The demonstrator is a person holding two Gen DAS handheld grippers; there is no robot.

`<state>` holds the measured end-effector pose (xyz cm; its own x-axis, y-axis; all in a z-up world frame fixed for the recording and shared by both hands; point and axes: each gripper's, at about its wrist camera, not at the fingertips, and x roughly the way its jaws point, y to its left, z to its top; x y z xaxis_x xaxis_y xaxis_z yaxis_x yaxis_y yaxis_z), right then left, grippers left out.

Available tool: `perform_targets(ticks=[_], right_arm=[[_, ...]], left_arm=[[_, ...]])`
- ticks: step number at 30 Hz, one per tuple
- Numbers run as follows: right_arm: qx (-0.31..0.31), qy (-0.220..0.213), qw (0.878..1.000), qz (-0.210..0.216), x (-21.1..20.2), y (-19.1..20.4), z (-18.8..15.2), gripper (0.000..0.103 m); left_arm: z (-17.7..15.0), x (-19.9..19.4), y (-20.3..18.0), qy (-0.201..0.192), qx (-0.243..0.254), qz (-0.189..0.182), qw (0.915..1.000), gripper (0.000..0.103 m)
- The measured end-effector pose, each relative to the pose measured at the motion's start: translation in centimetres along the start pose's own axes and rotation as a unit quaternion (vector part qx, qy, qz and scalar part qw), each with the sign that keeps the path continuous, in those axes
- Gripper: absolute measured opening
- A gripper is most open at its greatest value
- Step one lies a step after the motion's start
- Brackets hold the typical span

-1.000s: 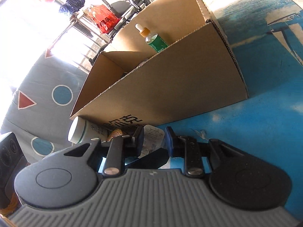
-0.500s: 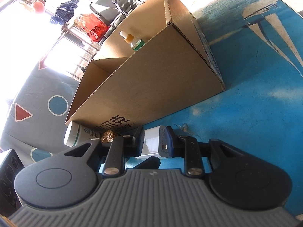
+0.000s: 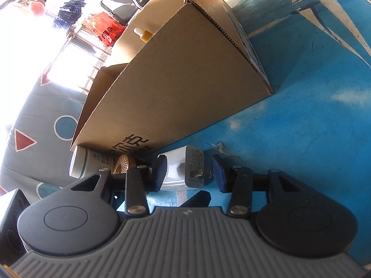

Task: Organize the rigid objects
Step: 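Lower the right tool onto the white charger and close on it, then lift the white charger into the box and open the right tool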

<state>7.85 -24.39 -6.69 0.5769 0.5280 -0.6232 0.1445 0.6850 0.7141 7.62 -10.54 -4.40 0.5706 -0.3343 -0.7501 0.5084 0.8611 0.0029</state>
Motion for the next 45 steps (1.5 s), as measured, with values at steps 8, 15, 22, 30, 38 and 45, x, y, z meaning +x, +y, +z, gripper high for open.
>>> perform_targets(ticks=[8,15,22,30,38,45], right_arm=[[0.02,-0.006,0.999,0.048,-1.2,-0.1,-0.2,0.046],[0.041,0.005,0.995,0.093,-2.1,0.1,0.1,0.045],[0.009,-0.03,0.998,0.052,-3.6,1.2,0.4,0.045],[0.01,-0.032,0.999,-0.035,-3.5,-1.0,0.5,0.045],[-0.014,-0.007,1.0,-0.025,-1.5,-0.7,0.3,0.044],[-0.105,0.008,0.993,-0.055,-1.1,1.5,0.0,0.043]], left_arm=[[-0.2,-0.1,0.2,-0.007,-0.013,-0.025,0.9996,0.072],[-0.1,-0.1,0.4,-0.007,-0.031,-0.06,0.9977,0.068],[-0.4,0.2,-0.3,-0.002,-0.024,-0.066,0.9975,0.066],[-0.4,0.3,-0.8,-0.005,-0.014,-0.05,0.9986,0.066],[0.1,2.0,-2.0,-0.005,0.012,-0.038,0.9992,0.065],[-0.2,2.1,-2.6,-0.02,0.035,-0.011,0.9991,0.057]])
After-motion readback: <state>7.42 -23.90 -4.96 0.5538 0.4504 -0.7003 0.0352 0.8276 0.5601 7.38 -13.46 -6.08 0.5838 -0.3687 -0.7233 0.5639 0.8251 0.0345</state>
